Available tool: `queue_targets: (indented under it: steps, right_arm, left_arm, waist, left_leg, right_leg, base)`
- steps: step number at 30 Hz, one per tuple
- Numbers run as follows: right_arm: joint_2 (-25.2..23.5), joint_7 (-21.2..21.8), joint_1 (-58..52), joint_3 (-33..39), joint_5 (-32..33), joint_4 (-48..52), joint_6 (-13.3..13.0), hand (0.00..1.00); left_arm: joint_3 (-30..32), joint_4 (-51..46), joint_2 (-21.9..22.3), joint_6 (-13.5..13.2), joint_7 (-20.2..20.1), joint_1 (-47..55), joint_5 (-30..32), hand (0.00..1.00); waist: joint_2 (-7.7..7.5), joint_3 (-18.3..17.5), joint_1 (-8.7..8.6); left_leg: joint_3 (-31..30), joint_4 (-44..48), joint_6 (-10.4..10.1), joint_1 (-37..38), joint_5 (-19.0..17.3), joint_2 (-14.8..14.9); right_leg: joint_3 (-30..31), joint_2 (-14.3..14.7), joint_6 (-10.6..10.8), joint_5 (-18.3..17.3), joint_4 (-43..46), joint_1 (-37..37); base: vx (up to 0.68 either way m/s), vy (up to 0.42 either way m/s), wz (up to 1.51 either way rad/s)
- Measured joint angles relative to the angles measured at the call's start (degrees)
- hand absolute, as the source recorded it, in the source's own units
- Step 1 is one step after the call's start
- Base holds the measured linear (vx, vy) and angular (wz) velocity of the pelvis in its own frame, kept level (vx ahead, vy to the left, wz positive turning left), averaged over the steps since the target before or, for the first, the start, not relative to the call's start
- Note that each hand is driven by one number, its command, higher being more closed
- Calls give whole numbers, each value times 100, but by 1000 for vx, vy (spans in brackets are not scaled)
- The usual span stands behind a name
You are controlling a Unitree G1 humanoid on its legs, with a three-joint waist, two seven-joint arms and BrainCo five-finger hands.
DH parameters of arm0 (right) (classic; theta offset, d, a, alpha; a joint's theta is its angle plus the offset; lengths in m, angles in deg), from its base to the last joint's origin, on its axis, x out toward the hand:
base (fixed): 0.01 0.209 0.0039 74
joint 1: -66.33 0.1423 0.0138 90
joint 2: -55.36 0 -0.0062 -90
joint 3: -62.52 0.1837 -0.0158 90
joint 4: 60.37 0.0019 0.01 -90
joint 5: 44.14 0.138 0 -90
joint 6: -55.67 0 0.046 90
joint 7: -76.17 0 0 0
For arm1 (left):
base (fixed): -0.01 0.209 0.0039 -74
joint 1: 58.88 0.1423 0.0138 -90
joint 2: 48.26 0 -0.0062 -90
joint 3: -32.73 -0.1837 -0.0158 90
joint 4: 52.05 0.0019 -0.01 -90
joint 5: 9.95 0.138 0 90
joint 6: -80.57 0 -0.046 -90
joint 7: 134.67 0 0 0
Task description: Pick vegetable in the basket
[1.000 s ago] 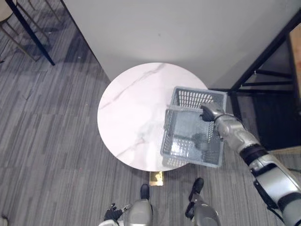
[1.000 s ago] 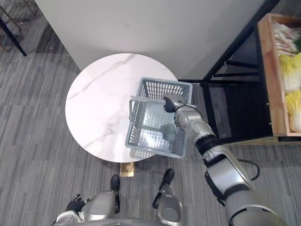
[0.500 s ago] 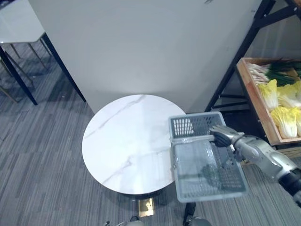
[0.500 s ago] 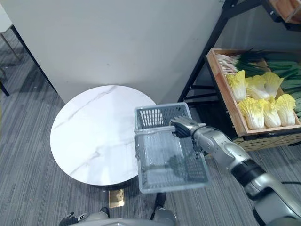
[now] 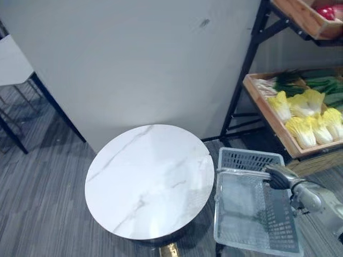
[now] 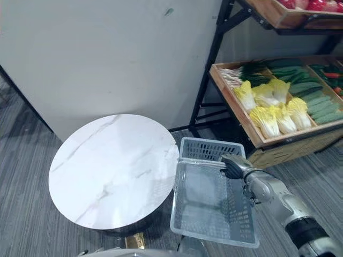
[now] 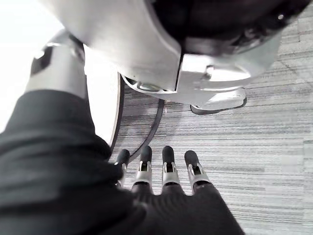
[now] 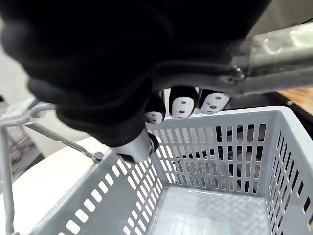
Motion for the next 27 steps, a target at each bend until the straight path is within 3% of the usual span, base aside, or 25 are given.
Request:
queue_targets:
  steps: [1, 2, 3, 4, 5, 6, 7, 8, 9, 10, 11, 12, 14, 15, 17, 19, 23, 24, 25, 26, 27]
  right_arm:
    - [-78, -109, -96, 94, -28, 63, 57, 100]
    - [-94, -124, -124, 94, -28, 74, 68, 100]
    - [-201, -139, -194, 90, -82, 150, 114, 100]
    - [-344, -146, -147, 71, -138, 230, 159, 100]
    - [-363, -147, -149, 53, -145, 247, 166, 100]
    - [-373, -146, -114, 35, -148, 187, 169, 100]
    - [-397, -145, 39, 29, -185, 83, 175, 100]
    - [-427, -145, 107, 17, -249, 4, 181, 100]
    - [-515, -143, 313, -9, -309, -66, 227, 100]
    - [-593, -141, 371, -8, -320, -72, 244, 100]
    - [-567, -153, 366, -6, -325, -76, 237, 100]
    - [-577, -156, 374, -1, -327, -157, 241, 100]
    - [-675, -156, 369, 0, -327, -232, 273, 100]
    - [-748, -180, 366, 22, -325, -231, 285, 100]
    - [-782, -210, 163, 153, -319, -230, 311, 100]
    - [-816, -210, -136, 195, -317, -205, 341, 100]
    - [-895, -208, -614, 336, -296, -44, 349, 100]
    - [-896, -209, -647, 336, -295, 42, 343, 100]
    - [-886, -228, -628, 342, -293, 51, 334, 100]
    - [-888, -247, -607, 349, -292, 37, 335, 100]
    - [-891, -280, -581, 344, -291, 19, 336, 100]
  left_arm:
    - [-24, -5, -26, -2, 21, -9, 2, 0]
    - [-38, -5, -33, -1, 27, -14, 3, 0]
    - [-90, 22, -28, -7, 43, -77, 18, 0]
    - [-55, 161, 27, -33, 42, -109, 28, 0]
    - [-72, 189, 31, -38, 50, -136, 53, 0]
    - [-101, 199, 29, -40, 56, -165, 63, 0]
    - [-110, 139, -62, -24, 50, -191, 76, 0]
    - [-112, 121, -78, -2, 39, -240, 103, 0]
    - [-94, 160, -64, 10, 10, -198, 230, 0]
    - [-86, 212, -37, 7, -12, -193, 250, 0]
    - [-143, 227, 45, 4, -10, -205, 262, 0]
    - [-296, 242, 45, 11, -21, -266, 260, 0]
    - [-335, 266, 12, 6, -23, -293, 258, 0]
    - [-337, 246, -25, 12, -20, -321, 238, 0]
    - [-305, 274, 29, 15, -13, -419, 234, 0]
    - [-259, 273, 93, 6, -10, -431, 230, 0]
    - [-182, 272, 85, 11, -9, -456, 228, 0]
    - [-133, 270, 83, 8, -7, -447, 227, 0]
    - [-76, 265, 86, 0, 3, -445, 225, 0]
    - [-68, 268, 92, -9, 24, -439, 218, 0]
    - [-67, 260, 117, -43, 64, -428, 204, 0]
  waist:
    - [-44, 16, -22]
    - [-53, 14, -39]
    - [2, 6, -57]
    - [199, 73, 12]
    - [207, 112, -29]
    - [154, 142, 7]
    - [22, 192, 33]
    - [-60, 230, 15]
    - [33, 207, 96]
    - [134, 212, 216]
    - [208, 220, 87]
    - [225, 238, 12]
    - [131, 178, 28]
    - [95, 162, 25]
    - [283, 159, -13]
    - [384, 98, -6]
    - [404, 96, -149]
    - [404, 104, -145]
    - [323, 160, -116]
    - [328, 163, -104]
    - [338, 169, -79]
  left_leg:
    - [211, 123, 79, -91, -81, -30]
    - [275, 158, 103, -118, -98, -33]
    - [656, 151, 306, -212, -51, 16]
    - [1137, 25, 411, -205, 73, 228]
    - [1278, -85, 395, -183, 182, 249]
    - [1634, -249, 361, -13, 336, 206]
    - [2032, -12, 403, 26, 267, 163]
    - [2122, 93, 482, 14, 179, 155]
    - [2275, -253, 537, 87, 166, 205]
    - [2694, -422, 515, 258, 266, 311]
    - [3042, -607, 482, 375, 422, 358]
    - [3218, -736, 429, 497, 521, 372]
    - [3601, -777, 331, 544, 620, 398]
    - [3829, -759, 262, 538, 688, 441]
    - [3931, -782, 113, 535, 902, 612]
    - [3939, -763, 117, 545, 1058, 779]
    - [3855, 299, 121, 490, 1159, 1410]
    - [3583, 916, 264, 423, 1277, 1651]
    - [2798, 1441, 257, 129, 1196, 1690]
    - [2299, 1573, 177, -11, 1057, 1562]
    - [1365, 1632, 97, -278, 834, 1184]
  right_leg:
    - [309, -7, 163, 198, -72, -172]
    - [358, 2, 170, 308, -131, -207]
    - [536, 174, 179, 1327, -767, -330]
    - [35, 292, -567, 1165, -549, -455]
    - [-504, 238, -1003, 505, 100, -555]
    - [-1517, -42, -1306, -499, 1203, -627]
    - [-2323, -279, -1336, -774, 1628, -643]
    - [-2514, -184, -1454, -696, 1473, -627]
    - [-2225, 353, -1305, -172, 487, -426]
    - [-2260, 412, -1424, -259, 372, -322]
    - [-2656, 137, -1734, -1089, 1466, -279]
    - [-2810, -108, -1232, -1480, 1924, -60]
    - [-2853, -323, -743, -1674, 1474, 337]
    - [-2845, -231, -520, -1694, 945, 449]
    - [-2713, 214, -626, -1387, 331, 574]
    - [-2617, 526, -735, -1191, -124, 712]
    - [-2404, 868, -810, -1146, -467, 954]
    - [-2202, 924, -870, -1110, -576, 1071]
    - [-1916, 906, -918, -1081, -664, 1162]
    - [-1780, 866, -922, -1078, -664, 1163]
    - [-1499, 807, -937, -1062, -682, 1152]
  base:
    - [-212, 177, -66]
    - [-262, 179, -110]
    - [-269, 161, -142]
    - [-183, 99, -155]
    - [-132, 116, -152]
    - [-122, 100, -151]
    - [-184, 117, -160]
    - [-269, 41, -186]
    - [-258, -5, -170]
    - [-237, -27, -191]
    - [-118, -41, -142]
    - [-76, -41, -115]
    - [-69, -160, -117]
    - [-53, -229, -108]
    - [-3, -224, -67]
    - [2, -224, -47]
    - [-24, -96, -34]
    - [-6, -73, -85]
    - [-3, -60, -90]
    - [-9, -25, -104]
    - [-4, 14, -122]
